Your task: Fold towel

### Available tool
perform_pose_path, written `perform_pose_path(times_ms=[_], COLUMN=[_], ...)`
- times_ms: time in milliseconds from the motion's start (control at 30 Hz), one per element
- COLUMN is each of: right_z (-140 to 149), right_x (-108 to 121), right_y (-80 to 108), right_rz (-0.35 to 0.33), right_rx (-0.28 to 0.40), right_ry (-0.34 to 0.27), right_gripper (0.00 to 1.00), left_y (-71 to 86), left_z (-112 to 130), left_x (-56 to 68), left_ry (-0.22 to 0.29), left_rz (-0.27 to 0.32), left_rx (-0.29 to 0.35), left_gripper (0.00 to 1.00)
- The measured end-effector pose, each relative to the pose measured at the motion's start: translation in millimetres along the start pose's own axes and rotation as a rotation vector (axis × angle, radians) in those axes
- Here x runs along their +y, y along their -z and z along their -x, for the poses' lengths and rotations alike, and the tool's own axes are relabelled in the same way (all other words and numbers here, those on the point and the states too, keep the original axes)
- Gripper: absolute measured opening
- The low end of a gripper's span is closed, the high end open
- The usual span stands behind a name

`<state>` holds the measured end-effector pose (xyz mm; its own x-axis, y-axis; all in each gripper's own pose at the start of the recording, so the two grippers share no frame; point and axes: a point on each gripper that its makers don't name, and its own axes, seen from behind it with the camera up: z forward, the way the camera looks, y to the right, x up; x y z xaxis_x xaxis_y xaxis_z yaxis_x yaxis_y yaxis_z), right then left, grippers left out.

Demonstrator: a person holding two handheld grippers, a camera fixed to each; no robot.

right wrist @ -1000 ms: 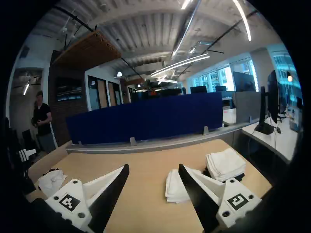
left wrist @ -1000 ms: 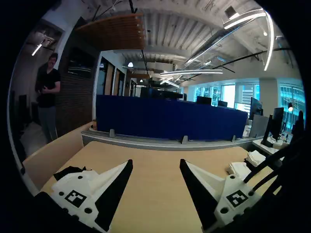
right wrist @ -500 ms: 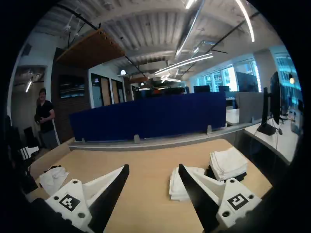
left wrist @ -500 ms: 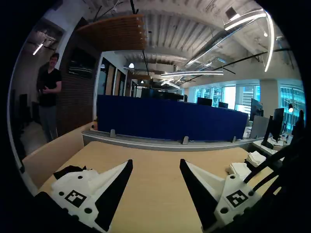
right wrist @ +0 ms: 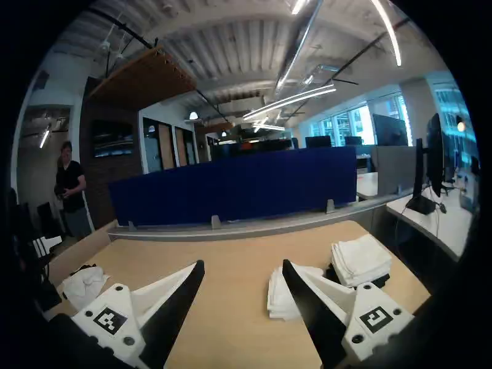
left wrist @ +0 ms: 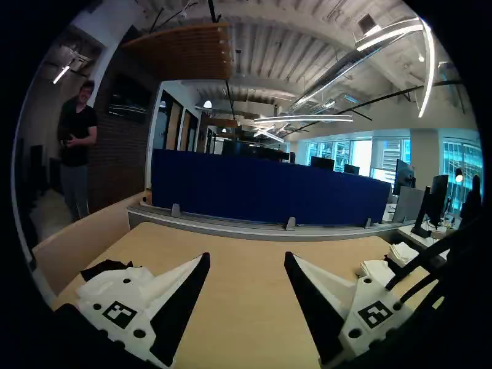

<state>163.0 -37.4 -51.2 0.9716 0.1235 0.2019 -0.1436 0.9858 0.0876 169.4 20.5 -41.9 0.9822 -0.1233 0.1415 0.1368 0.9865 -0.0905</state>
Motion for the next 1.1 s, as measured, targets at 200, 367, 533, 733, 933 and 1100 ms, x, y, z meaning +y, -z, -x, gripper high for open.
perform_pose_path(times_ms=[200, 367, 533, 733, 933, 1100], right_z=[1.4, -2.4, -5.0, -7.6, -0.5, 1.0], right_x=[1.4, 3.7, 10.1, 16.5, 24.2, 26.8], right_y=[0.6, 0.5, -1.8, -4.0, -9.6, -16.3], right_rz=[0.003, 0.008, 0.019, 0.021, 0.032, 0.048], right_rx=[-0.002, 0.015, 0.021, 0.018, -0.012, -0.012], right_ry=[-0.001, -0.005, -0.033, -0.036, 0.015, 0.037], right_gripper=[0.99, 0.98, 0.99, 0.99, 0.99, 0.99], left_y=[-1.1, -4.3, -8.8, -16.3, -25.7, -33.6], left_z=[-0.3, 3.5, 15.3, 39.5, 65.9, 87.7], left_x=[5.1, 5.8, 8.2, 13.3, 13.2, 6.7], left_ry=[-0.003, -0.024, -0.070, -0.097, -0.138, -0.140], left_rz=[0.008, 0.000, -0.021, -0.036, -0.052, -0.058], left_rx=[0.007, 0.022, 0.042, 0.056, 0.068, 0.080], left_gripper=[0.89, 0.89, 0.89, 0.89, 0.89, 0.89])
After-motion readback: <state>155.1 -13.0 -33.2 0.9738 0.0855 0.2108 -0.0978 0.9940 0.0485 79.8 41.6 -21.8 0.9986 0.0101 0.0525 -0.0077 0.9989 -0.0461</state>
